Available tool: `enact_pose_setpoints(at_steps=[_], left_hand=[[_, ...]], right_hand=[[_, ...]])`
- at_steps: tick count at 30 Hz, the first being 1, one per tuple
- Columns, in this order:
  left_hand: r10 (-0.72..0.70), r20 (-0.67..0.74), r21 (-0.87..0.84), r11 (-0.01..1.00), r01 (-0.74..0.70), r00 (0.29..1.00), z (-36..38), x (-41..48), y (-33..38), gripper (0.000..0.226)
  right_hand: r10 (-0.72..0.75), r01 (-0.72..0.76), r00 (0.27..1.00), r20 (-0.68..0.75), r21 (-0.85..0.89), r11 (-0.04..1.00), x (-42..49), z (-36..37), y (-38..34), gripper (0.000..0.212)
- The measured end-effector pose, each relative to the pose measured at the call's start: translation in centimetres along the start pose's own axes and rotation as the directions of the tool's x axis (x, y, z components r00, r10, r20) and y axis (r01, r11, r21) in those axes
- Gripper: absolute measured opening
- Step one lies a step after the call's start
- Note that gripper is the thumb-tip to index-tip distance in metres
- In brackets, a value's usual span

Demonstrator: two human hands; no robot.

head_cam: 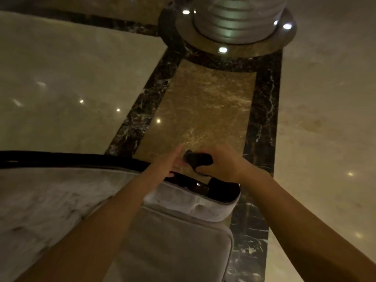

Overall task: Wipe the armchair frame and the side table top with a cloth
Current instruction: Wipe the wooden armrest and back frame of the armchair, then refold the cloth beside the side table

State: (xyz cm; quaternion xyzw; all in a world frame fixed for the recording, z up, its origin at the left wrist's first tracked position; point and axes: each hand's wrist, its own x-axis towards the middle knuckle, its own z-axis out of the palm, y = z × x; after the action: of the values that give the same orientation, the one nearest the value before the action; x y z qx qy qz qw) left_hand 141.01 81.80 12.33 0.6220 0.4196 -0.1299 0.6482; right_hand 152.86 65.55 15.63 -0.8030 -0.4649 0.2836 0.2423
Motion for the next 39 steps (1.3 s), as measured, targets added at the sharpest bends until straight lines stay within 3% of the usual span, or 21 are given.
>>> enact_pose_setpoints(at_steps=[3,5,8,11,13,16,19,21,22,23,26,28,30,32,35,37,39], left_hand=[[-0.011,-0.013,-0.226,0.974,0.008,1.0,-1.8,-7.1,-1.5,0.061],[0.012,-0.121,-0.377,0.925,-0.057,0.993,-3.6,-11.9,-3.4,0.043],[0.032,-0.238,-0.57,0.805,-0.166,0.971,-5.6,-19.8,-6.9,0.017],[0.037,-0.373,-0.659,0.692,-0.293,0.927,-6.2,-29.1,-11.4,0.025],[0.03,-0.498,-0.678,0.609,-0.411,0.866,-5.7,-35.7,-15.3,0.032],[-0.033,-0.639,-0.653,0.551,-0.52,0.769,-2.9,-44.9,-22.4,0.032],[-0.184,-0.754,-0.604,0.572,-0.555,0.631,2.3,-53.9,-31.0,0.015],[-0.322,-0.827,-0.543,0.671,-0.505,0.461,7.2,-61.4,-37.9,0.014],[-0.324,-0.846,-0.508,0.73,-0.456,0.424,8.2,-62.3,-39.5,0.016],[-0.327,-0.864,-0.479,0.771,-0.42,0.384,9.3,-63.3,-40.8,0.018],[-0.419,-0.898,-0.437,0.826,-0.355,0.131,16.3,-71.5,-47.0,0.021],[-0.506,-0.861,-0.446,0.797,-0.408,-0.048,20.0,-75.6,-49.6,0.018],[-0.61,-0.774,-0.395,0.673,-0.626,-0.168,23.4,-79.5,-51.8,0.016],[-0.648,-0.749,-0.338,0.553,-0.762,-0.137,26.0,-82.5,-53.3,0.017],[-0.667,-0.745,-0.441,0.469,-0.765,0.02,28.8,-84.1,-55.7,0.019],[-0.762,-0.648,-0.492,0.417,-0.764,0.001,30.6,-84.6,-58.0,0.031],[-0.844,-0.532,-0.536,0.395,-0.746,-0.065,32.1,-85.2,-60.4,0.022]], right_hand=[[-0.187,0.191,0.977,0.103,-0.024,0.981,-1.6,-0.2,-7.0,0.043],[-0.273,0.274,0.949,0.154,0.016,0.961,-3.2,0.5,-11.2,0.043],[-0.297,0.274,0.938,0.18,0.145,0.951,-6.2,1.9,-16.0,0.049],[-0.248,0.219,0.918,0.309,0.126,0.968,-9.8,3.9,-19.8,0.069],[-0.232,0.23,0.86,0.454,0.061,0.971,-12.8,6.0,-22.3,0.071],[-0.283,0.362,0.713,0.642,0.009,0.932,-18.3,10.6,-26.2,0.052],[-0.361,0.539,0.556,0.749,0.005,0.842,-25.5,16.8,-30.1,0.024],[-0.422,0.656,0.451,0.786,0.028,0.754,-32.4,21.8,-33.1,0.009],[-0.442,0.668,0.451,0.776,0.035,0.744,-33.3,22.7,-33.3,0.005],[-0.45,0.67,0.45,0.772,0.041,0.741,-34.4,23.6,-33.7,0.015],[-0.502,0.69,0.289,0.815,0.186,0.699,-43.5,29.4,-36.8,0.022],[-0.522,0.621,0.223,0.823,0.293,0.727,-48.8,32.5,-38.3,0.027],[-0.511,0.52,0.152,0.846,0.371,0.77,-54.1,35.3,-39.5,0.031],[-0.483,0.394,0.107,0.869,0.409,0.823,-58.2,37.5,-40.4,0.023],[-0.483,0.332,0.069,0.873,0.437,0.836,-62.7,40.2,-41.8,0.011],[-0.468,0.375,0.034,0.883,0.423,0.825,-65.3,42.0,-42.8,0.013],[-0.43,0.393,0.009,0.903,0.392,0.832,-66.9,43.7,-43.5,0.019]])
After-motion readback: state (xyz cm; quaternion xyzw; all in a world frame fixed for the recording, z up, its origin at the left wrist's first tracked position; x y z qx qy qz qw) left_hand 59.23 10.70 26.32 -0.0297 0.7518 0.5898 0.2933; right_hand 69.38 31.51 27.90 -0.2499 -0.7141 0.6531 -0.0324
